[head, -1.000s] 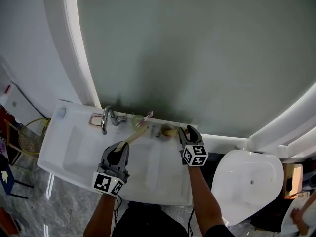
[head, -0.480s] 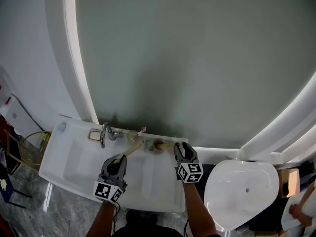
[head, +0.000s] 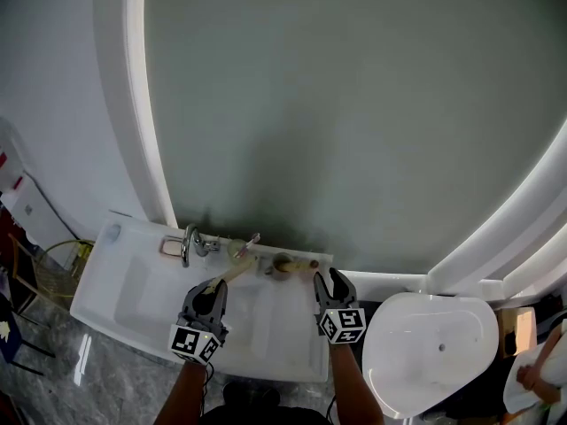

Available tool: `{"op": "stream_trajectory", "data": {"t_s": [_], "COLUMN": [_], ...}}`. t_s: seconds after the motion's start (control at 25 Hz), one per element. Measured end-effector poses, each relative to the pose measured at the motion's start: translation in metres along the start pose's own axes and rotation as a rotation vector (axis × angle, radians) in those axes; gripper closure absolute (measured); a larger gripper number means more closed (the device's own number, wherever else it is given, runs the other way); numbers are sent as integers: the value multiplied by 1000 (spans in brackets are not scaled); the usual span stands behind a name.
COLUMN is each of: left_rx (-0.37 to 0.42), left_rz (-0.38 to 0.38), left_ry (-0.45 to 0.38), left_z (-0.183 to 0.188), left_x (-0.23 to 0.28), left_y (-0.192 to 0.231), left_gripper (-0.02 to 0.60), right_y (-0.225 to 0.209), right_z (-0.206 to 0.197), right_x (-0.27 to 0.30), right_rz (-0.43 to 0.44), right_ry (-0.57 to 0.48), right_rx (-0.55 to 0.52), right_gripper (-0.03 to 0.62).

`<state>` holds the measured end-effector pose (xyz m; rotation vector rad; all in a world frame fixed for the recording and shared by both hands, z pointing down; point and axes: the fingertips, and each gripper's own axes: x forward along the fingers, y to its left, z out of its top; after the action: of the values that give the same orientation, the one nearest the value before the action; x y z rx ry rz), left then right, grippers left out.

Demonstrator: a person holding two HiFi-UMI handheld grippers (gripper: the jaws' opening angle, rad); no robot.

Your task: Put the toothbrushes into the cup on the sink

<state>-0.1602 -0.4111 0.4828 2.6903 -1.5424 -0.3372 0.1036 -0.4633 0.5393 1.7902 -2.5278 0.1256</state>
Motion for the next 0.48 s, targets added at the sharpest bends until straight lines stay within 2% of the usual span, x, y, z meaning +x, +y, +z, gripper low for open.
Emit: {"op": "stream_trajectory", "data": {"t_s": [0.2, 0.48], "left_rx": [-7, -2], "left_rz": [-4, -10], "left_ry": [-1, -1], "left_z": [2, 3], "left_x": [2, 1], "left_y": [-8, -16], "left_gripper": [532, 532], "right_y": [1, 17], "right_z": [12, 31], "right_x": [-15, -39], "right_rz": [-12, 1], "right_ry": [-40, -96], "right_rx": [22, -5], "right_gripper": [416, 417]}}
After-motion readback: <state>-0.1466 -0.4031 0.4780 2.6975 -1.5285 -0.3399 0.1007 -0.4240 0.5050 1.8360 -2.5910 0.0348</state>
